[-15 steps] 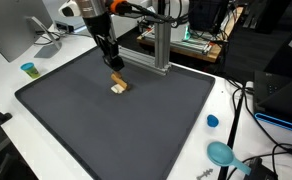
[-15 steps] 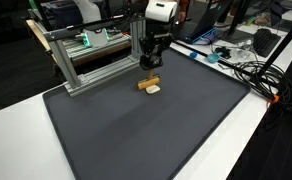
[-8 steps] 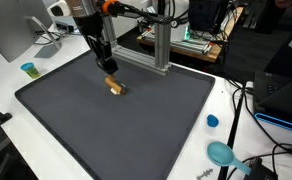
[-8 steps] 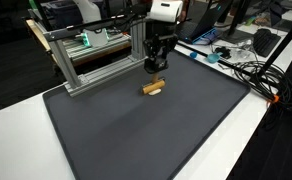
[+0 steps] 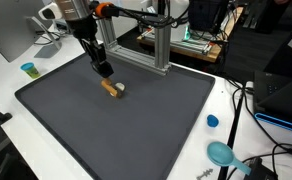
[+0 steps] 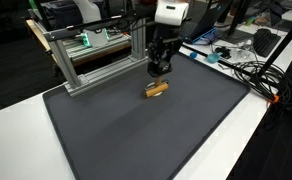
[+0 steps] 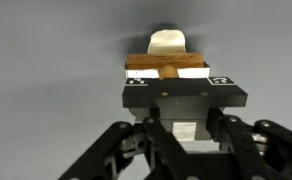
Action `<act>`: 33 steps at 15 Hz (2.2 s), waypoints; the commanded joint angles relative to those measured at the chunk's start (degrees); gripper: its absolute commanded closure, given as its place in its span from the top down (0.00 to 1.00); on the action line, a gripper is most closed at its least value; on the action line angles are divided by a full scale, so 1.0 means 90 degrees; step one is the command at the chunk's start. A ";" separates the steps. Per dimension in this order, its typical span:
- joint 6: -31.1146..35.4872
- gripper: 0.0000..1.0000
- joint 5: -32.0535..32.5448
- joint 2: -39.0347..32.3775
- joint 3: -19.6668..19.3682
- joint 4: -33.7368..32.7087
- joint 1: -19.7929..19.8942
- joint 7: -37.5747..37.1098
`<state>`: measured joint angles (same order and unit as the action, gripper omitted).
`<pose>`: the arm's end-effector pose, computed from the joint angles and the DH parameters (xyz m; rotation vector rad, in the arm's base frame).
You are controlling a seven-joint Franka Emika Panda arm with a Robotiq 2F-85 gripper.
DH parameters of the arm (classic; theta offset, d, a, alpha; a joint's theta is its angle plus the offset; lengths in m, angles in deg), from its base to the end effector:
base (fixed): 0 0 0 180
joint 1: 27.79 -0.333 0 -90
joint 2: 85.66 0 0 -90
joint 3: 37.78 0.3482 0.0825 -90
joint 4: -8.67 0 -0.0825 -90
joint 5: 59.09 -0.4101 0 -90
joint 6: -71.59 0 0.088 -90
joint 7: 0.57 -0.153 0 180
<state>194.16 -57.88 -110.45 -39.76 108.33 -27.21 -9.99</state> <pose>0.6880 -0.0308 0.2950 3.0925 -0.3017 -0.0476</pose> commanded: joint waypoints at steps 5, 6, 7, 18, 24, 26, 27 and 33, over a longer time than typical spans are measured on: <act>0.0510 0.21 -0.0127 0.0622 0.0071 0.0423 -0.0036 0.0111; 0.0665 0.21 -0.0114 0.0751 0.0084 0.0532 -0.0055 0.0104; 0.0723 0.21 -0.0091 0.0871 0.0092 0.0622 -0.0079 0.0093; 0.0567 0.21 -0.0013 0.0640 -0.0130 0.0820 -0.0040 -0.0278; 0.0079 0.21 -0.0010 0.0291 -0.0158 0.0676 -0.0012 -0.0243; -0.0228 0.21 0.0020 0.0246 -0.0162 0.0620 -0.0024 -0.0246; -0.0323 0.21 0.0015 0.0230 -0.0156 0.0600 -0.0023 -0.0233; -0.0916 0.21 0.0010 0.0046 -0.0112 0.0417 -0.0044 -0.0211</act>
<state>188.82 -57.88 -106.97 -40.78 113.28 -27.50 -11.73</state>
